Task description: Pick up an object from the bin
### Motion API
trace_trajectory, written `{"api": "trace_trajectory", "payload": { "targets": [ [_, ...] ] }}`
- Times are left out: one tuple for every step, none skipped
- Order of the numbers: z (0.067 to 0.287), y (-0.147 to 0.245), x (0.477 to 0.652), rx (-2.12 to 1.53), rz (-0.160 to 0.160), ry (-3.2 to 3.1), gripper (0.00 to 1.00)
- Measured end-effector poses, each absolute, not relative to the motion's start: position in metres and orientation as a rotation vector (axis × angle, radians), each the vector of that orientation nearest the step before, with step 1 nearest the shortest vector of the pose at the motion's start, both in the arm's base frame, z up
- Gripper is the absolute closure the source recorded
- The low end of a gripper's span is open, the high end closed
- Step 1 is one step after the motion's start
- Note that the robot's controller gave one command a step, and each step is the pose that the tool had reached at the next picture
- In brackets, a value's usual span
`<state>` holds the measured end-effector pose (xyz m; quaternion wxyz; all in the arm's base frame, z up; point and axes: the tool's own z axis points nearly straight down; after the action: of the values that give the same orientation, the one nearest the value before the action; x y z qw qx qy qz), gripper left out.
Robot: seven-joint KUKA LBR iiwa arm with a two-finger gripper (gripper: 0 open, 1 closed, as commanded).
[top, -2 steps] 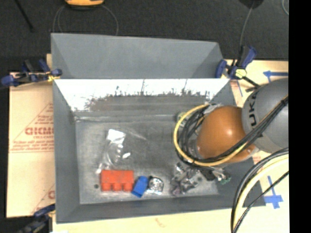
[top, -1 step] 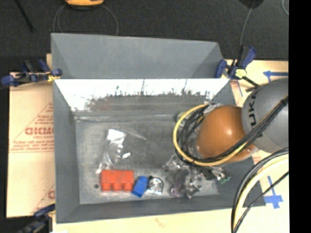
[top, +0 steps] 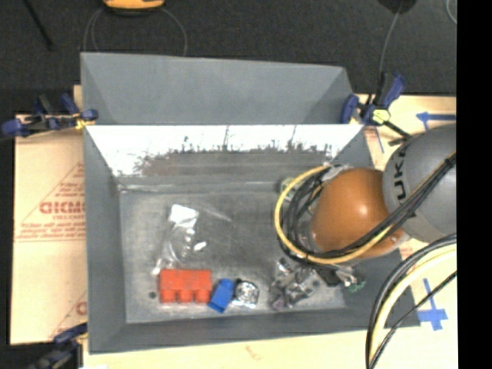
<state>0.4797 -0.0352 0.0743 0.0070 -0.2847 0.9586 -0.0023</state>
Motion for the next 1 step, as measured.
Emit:
{"api": "trace_trajectory", "payload": {
  "targets": [
    [0.0746, -0.0344, 0.4817, -0.888, -0.008, 2.99, 0.0]
  ]
}}
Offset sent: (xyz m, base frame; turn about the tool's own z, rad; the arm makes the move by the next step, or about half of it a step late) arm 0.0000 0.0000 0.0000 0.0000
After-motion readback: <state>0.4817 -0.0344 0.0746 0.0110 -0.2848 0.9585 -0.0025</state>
